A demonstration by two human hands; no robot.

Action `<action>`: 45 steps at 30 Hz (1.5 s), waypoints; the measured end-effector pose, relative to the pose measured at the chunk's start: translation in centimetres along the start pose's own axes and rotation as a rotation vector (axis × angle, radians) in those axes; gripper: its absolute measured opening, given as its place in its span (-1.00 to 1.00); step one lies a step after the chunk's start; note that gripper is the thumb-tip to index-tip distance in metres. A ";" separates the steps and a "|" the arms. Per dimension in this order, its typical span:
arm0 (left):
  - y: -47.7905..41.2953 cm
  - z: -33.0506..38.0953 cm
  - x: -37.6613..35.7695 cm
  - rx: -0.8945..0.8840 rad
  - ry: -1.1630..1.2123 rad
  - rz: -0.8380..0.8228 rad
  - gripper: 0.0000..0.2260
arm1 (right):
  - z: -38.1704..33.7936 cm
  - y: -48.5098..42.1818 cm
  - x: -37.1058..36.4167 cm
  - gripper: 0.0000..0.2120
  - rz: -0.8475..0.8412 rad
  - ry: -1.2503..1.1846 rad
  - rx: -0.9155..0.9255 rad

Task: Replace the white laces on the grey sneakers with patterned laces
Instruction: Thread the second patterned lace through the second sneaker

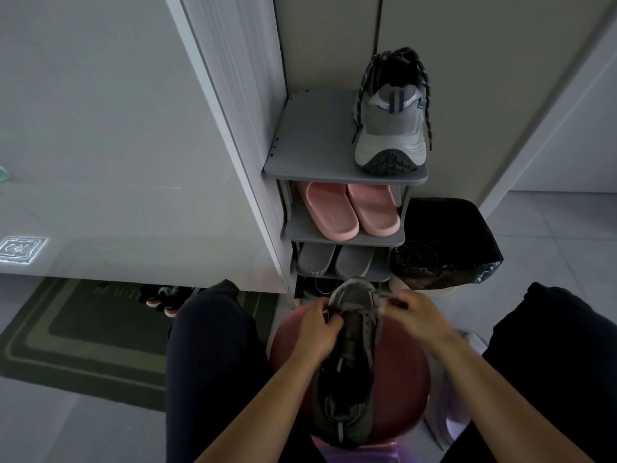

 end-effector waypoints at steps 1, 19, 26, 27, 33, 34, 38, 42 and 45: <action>-0.1 -0.2 -0.2 -0.010 0.012 0.013 -0.72 | 0.3 0.5 1.4 -0.86 0.034 -0.133 -0.043; -0.7 0.8 -0.1 -0.337 -0.153 0.114 -0.86 | -1.7 -0.3 -2.3 -0.87 -0.239 -0.230 -0.045; 1.0 1.8 0.6 -0.327 0.039 0.098 -0.89 | -0.5 -1.2 -3.5 -0.82 -0.180 0.041 -0.044; 1.3 2.6 1.1 -0.325 0.104 0.108 -0.89 | -0.4 -1.3 -3.4 -0.84 -0.166 0.049 -0.055; 2.9 7.4 6.5 -0.466 0.446 0.218 -0.83 | -0.1 -2.0 -2.0 -0.92 -0.141 0.140 -0.037; 2.7 7.4 6.9 -0.457 0.437 0.217 -0.82 | 0.0 -2.1 -1.6 -0.93 -0.156 0.151 -0.045; 0.8 5.1 6.2 -0.284 -0.001 0.133 -0.80 | 0.1 -1.9 -1.3 -0.80 -0.124 0.068 -0.061; -0.7 2.3 3.8 -0.170 -0.331 -0.054 -0.92 | -1.0 -1.6 -3.1 -0.94 -0.115 -0.033 -0.046; -1.1 1.3 2.6 -0.110 -0.515 -0.014 -0.92 | -1.5 -1.3 -4.3 -0.74 -0.196 0.035 -0.072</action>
Point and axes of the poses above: each hand's wrist, its own y-axis away from the middle knuckle, its own x-axis out of the back of the hand, z = x × y, the point moved 1 cm from there along -y, towards the middle knuckle, and after that the axes turned 2 degrees about -z, right-handed, at the moved point
